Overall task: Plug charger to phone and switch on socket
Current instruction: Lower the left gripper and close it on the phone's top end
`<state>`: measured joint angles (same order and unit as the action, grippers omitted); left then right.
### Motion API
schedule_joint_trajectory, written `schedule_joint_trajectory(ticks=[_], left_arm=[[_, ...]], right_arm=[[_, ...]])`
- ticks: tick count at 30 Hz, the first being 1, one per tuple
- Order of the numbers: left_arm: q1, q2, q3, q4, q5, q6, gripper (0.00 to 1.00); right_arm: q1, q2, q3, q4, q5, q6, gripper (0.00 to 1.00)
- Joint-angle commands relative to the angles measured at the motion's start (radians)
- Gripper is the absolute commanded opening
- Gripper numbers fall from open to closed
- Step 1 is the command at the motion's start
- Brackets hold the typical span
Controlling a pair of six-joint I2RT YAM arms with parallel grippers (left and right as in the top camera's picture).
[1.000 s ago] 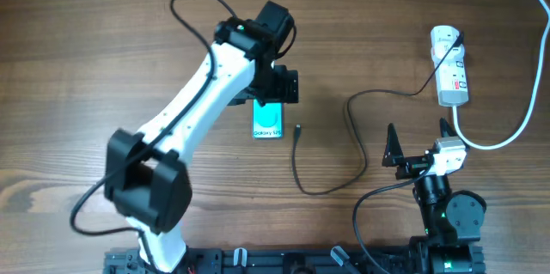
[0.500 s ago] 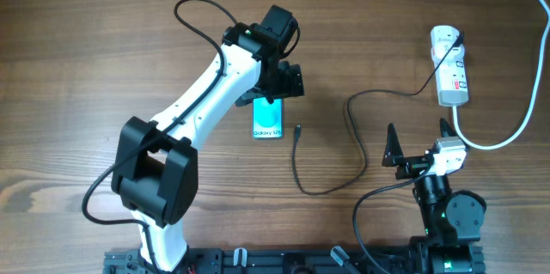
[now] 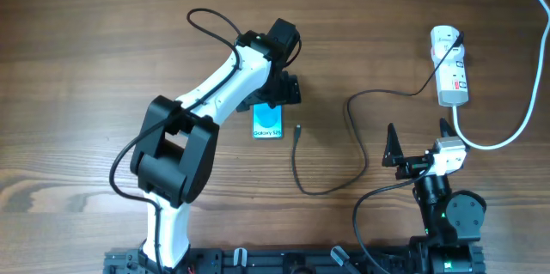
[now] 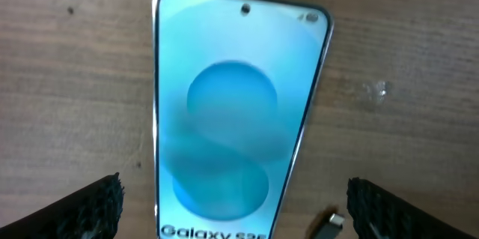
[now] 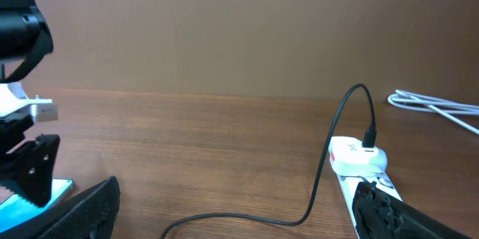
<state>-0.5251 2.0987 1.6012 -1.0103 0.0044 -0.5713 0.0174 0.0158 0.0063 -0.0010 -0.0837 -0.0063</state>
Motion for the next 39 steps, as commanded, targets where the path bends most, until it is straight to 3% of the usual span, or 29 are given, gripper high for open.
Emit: schedule_joint_trajectory(ticks=[1, 27, 33, 39], left_arm=[[0.024, 0.027, -0.006, 0.034, 0.01, 0.073, 1.0], [0.01, 0.107, -0.021, 0.039, 0.069, 0.093, 0.99], [0.01, 0.107, -0.038, 0.04, 0.069, 0.093, 0.94], [0.01, 0.107, -0.069, 0.06, 0.069, 0.092, 0.83]], right_arm=[[0.005, -0.005, -0.001, 0.002, 0.013, -0.017, 1.0], [0.005, -0.005, -0.001, 0.002, 0.013, -0.017, 1.0], [0.005, -0.005, -0.001, 0.002, 0.013, -0.017, 1.0], [0.005, -0.005, -0.001, 0.002, 0.013, -0.016, 1.0]])
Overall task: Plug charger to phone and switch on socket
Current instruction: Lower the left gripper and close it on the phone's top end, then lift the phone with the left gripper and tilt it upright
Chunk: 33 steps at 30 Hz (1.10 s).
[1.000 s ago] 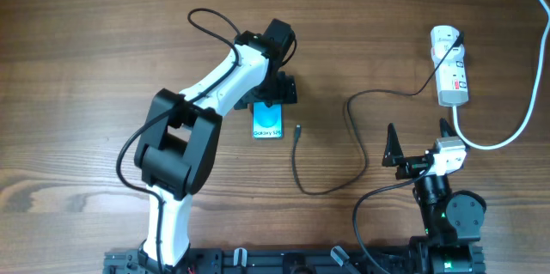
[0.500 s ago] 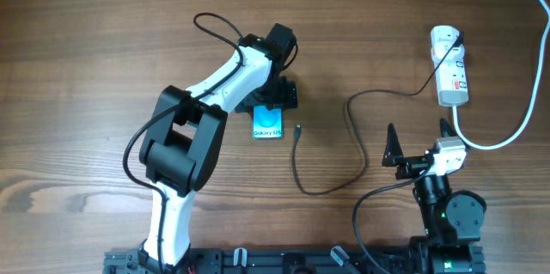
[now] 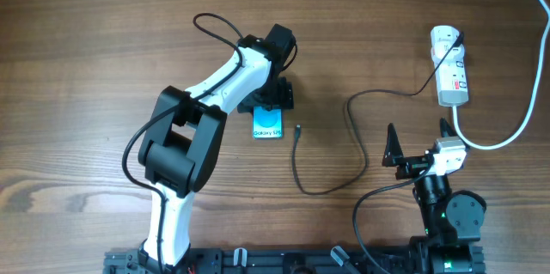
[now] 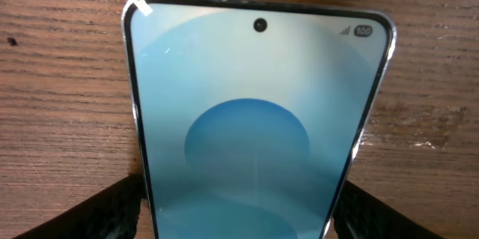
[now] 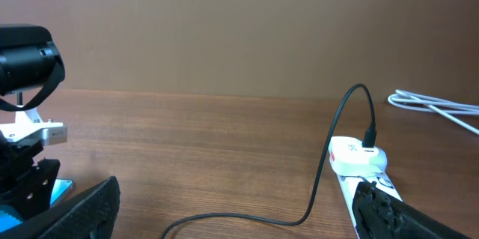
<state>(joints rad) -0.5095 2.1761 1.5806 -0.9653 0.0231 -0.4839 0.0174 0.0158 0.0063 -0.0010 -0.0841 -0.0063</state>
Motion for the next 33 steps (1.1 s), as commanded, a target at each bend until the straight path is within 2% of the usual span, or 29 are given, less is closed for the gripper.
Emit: schedule_joint_trajectory(ticks=[1, 10, 16, 22, 25, 28, 30, 33], left_arm=[[-0.005, 0.029, -0.05, 0.016, 0.05, 0.005, 0.82], [-0.003, 0.029, -0.049, 0.004, 0.05, 0.005, 0.71], [-0.001, 0.001, -0.02, -0.043, 0.051, -0.003, 0.68], [0.007, -0.101, 0.049, -0.119, 0.061, -0.026, 0.68], [0.022, -0.183, 0.066, -0.13, 0.173, -0.026, 0.67], [0.053, -0.283, 0.066, -0.127, 0.369, -0.026, 0.66], [0.082, -0.341, 0.066, -0.129, 0.515, -0.026, 0.66], [0.145, -0.436, 0.066, -0.127, 0.821, -0.026, 0.66]], right_arm=[[0.005, -0.005, -0.001, 0.002, 0.013, -0.017, 1.0], [0.005, -0.005, -0.001, 0.002, 0.013, -0.017, 1.0], [0.005, -0.005, -0.001, 0.002, 0.013, -0.017, 1.0], [0.005, -0.005, -0.001, 0.002, 0.013, -0.017, 1.0], [0.005, -0.005, -0.001, 0.002, 0.013, -0.017, 1.0], [0.005, -0.005, -0.001, 0.002, 0.013, -0.017, 1.0], [0.005, -0.005, -0.001, 0.002, 0.013, -0.017, 1.0], [0.005, -0.005, -0.001, 0.002, 0.013, -0.017, 1.0]])
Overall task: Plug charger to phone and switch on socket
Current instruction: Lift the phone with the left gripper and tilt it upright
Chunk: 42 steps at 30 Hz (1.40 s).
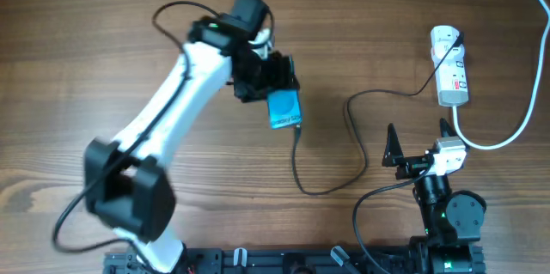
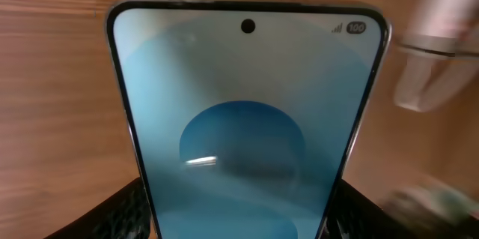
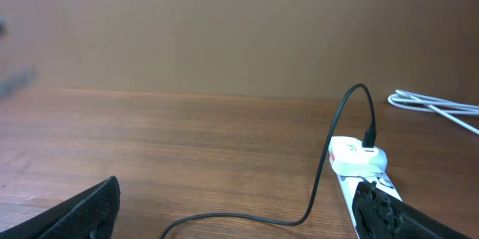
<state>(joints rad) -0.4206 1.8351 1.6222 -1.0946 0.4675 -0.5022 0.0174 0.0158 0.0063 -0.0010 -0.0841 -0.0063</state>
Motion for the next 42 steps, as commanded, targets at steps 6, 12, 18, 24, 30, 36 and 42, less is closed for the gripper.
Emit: schedule_joint_trajectory(ticks=[6, 12, 18, 24, 30, 36, 42], left_arm=[[0.182, -0.198, 0.024, 0.002, 0.821, -0.007, 0.66], [0.228, -0.205, 0.024, -0.007, 1.109, -0.058, 0.66], [0.228, -0.205, 0.024, -0.006, 1.109, -0.285, 0.65], [0.228, -0.205, 0.024, -0.006, 1.109, -0.453, 0.61], [0.233, -0.205, 0.024, -0.001, 1.109, -0.584, 0.56], [0.285, -0.205, 0.024, 0.074, 1.109, -0.579, 0.56], [0.314, -0.205, 0.024, 0.074, 1.109, -0.579, 0.56]], right_arm=[[0.005, -0.005, -0.001, 0.002, 0.013, -0.017, 1.0], [0.005, -0.005, -0.001, 0.002, 0.013, -0.017, 1.0], [0.005, -0.005, -0.001, 0.002, 0.013, -0.017, 1.0], [0.005, -0.005, -0.001, 0.002, 0.013, -0.017, 1.0], [0.005, -0.005, -0.001, 0.002, 0.013, -0.018, 1.0], [0.005, -0.005, -0.001, 0.002, 0.013, -0.017, 1.0], [0.005, -0.005, -0.001, 0.002, 0.013, -0.017, 1.0]])
